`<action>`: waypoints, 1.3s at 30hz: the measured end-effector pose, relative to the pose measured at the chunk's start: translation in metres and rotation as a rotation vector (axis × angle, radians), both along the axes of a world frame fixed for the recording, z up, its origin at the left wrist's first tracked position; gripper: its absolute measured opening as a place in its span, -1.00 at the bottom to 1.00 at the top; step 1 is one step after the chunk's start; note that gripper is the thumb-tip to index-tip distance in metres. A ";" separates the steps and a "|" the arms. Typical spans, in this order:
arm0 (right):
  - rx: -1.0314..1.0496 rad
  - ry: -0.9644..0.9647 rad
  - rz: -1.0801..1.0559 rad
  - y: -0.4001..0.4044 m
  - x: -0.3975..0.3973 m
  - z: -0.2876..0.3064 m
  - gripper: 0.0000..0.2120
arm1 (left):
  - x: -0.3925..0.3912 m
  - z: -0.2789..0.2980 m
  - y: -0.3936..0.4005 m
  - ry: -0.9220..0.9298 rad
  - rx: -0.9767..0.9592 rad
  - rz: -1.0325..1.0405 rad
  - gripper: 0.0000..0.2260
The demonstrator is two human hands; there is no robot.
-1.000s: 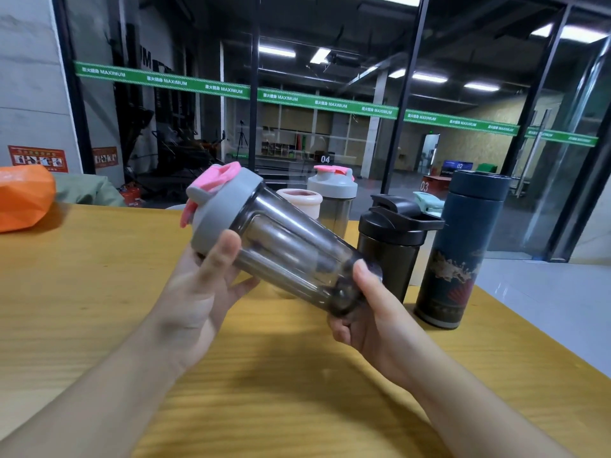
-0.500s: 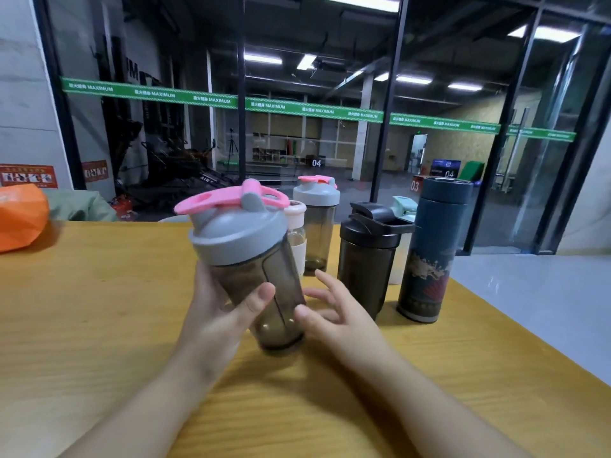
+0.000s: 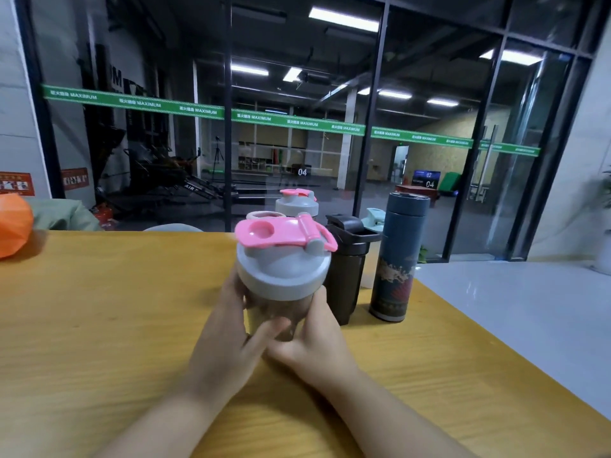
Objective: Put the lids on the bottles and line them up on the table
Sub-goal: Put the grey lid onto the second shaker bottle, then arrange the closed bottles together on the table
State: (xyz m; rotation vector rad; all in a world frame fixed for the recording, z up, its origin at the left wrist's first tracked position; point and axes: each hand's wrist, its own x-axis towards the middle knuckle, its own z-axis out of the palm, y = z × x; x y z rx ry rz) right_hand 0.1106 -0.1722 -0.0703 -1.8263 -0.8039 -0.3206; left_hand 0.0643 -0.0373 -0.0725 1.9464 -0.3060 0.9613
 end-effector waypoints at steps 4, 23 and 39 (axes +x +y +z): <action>0.058 0.048 -0.056 -0.014 0.002 0.001 -0.26 | -0.003 -0.004 0.004 0.035 0.129 -0.012 -0.40; 0.276 0.164 -0.354 -0.159 0.036 -0.004 -0.40 | 0.013 -0.020 0.021 0.327 -0.159 -0.001 -0.39; 0.180 0.303 -0.329 -0.168 0.054 -0.007 -0.36 | 0.001 -0.021 0.018 0.361 -0.263 0.020 -0.47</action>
